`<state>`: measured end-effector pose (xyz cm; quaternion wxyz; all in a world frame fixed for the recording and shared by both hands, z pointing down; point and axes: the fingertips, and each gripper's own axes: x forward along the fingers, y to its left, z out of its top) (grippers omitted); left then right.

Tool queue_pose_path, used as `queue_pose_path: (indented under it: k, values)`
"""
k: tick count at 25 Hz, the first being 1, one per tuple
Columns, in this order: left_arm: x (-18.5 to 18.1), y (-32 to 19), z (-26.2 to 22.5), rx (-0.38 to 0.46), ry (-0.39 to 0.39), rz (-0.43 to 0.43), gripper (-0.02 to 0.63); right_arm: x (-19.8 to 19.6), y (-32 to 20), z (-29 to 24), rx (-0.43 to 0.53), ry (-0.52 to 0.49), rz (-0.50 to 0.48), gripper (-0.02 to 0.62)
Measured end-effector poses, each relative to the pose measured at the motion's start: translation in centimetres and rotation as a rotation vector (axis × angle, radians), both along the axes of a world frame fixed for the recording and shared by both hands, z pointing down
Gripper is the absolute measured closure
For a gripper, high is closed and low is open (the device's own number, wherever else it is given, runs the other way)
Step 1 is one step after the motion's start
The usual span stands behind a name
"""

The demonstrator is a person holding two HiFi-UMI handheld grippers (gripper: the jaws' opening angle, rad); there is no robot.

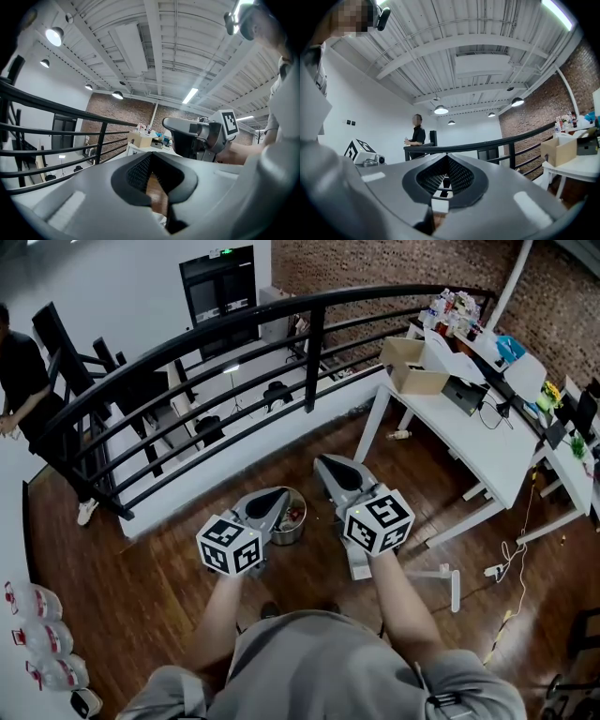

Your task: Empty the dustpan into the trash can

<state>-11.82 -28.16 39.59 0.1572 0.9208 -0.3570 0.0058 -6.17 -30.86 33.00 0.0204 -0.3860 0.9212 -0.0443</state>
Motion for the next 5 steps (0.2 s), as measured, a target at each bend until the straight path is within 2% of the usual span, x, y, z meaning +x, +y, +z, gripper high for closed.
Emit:
queue_pose_path:
  k: [5]
  values:
    - [0.49, -0.04, 0.05, 0.0, 0.0, 0.011, 0.601, 0.42, -0.01, 0.1, -0.003, 0.004, 0.007, 0.595]
